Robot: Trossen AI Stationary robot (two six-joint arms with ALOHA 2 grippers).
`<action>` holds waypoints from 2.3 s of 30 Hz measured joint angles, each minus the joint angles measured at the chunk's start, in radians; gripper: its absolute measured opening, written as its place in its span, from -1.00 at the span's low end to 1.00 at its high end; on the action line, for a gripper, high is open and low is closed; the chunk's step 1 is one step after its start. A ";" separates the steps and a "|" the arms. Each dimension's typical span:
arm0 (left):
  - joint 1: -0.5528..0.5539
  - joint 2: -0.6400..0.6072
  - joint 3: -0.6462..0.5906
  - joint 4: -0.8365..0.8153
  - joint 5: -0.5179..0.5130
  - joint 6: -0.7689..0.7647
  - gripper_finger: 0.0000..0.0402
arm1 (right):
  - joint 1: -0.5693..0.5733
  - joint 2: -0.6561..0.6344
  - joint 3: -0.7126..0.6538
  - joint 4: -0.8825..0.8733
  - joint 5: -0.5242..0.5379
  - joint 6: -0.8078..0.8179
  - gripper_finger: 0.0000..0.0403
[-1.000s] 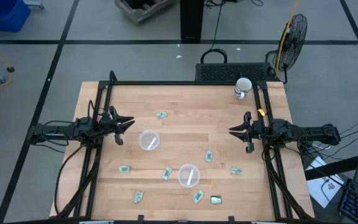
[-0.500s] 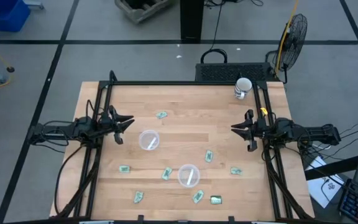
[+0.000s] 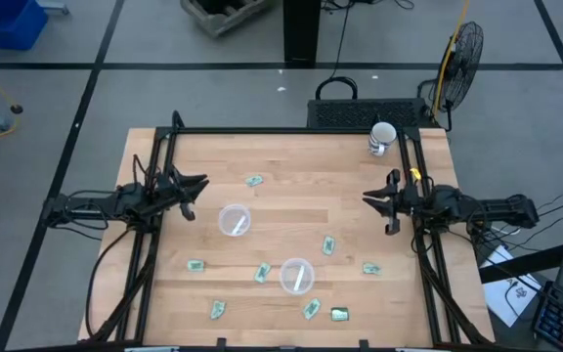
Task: Pick and place items into bin
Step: Put the white stevia packet into the top transparent bin
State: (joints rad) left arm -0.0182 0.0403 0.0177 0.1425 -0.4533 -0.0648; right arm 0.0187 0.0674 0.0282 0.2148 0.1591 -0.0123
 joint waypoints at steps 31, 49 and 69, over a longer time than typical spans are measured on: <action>0.272 1.050 0.620 -0.139 0.008 -0.023 -0.56 | -0.171 0.701 0.309 0.029 0.001 -0.244 -0.05; 0.427 1.496 0.628 -0.010 0.244 -0.225 -0.56 | -0.171 0.701 0.310 0.081 -0.003 -0.270 -0.05; 0.467 1.534 0.628 -0.003 0.510 0.060 -0.56 | -0.171 0.701 0.310 0.088 -0.003 -0.288 -0.07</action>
State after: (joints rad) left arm 0.4487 1.5740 0.6453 0.1399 0.0564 -0.0046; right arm -0.1520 0.7685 0.3386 0.3029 0.1558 -0.3003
